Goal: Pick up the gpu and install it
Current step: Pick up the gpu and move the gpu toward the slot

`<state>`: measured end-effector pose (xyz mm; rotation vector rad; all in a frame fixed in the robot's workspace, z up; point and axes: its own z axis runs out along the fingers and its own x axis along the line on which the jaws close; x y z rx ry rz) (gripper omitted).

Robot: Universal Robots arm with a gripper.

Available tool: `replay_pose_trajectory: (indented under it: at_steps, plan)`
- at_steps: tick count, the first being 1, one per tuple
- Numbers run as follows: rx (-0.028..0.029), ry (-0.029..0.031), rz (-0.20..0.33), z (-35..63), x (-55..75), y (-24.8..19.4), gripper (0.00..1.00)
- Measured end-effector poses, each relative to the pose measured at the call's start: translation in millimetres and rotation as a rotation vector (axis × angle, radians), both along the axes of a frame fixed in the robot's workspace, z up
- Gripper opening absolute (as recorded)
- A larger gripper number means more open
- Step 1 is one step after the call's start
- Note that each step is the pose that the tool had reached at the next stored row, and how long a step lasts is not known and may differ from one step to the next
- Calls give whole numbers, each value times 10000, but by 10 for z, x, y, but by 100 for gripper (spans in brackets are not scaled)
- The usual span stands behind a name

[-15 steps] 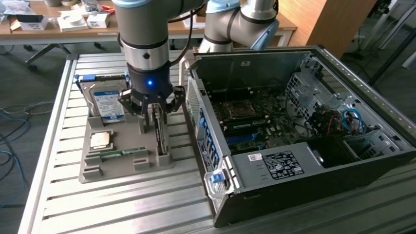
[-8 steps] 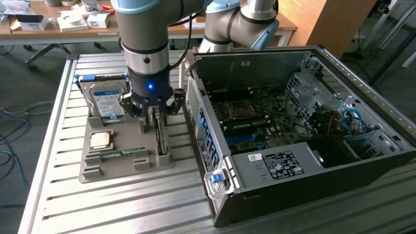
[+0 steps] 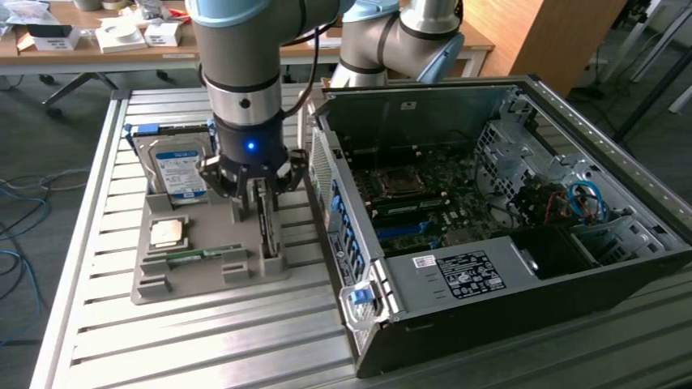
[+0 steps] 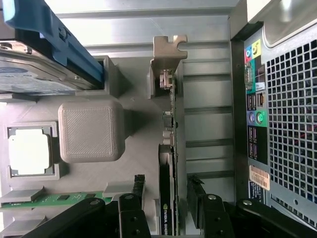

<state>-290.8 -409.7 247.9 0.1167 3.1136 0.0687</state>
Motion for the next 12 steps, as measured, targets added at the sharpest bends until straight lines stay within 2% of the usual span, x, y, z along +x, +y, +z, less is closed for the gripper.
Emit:
replay_pose_trajectory:
  at_steps: [9, 12]
  plan:
    - [-1, 1, 2, -11, 15, -1, 47]
    - [-1, 1, 0, -44, 15, 0, 47]
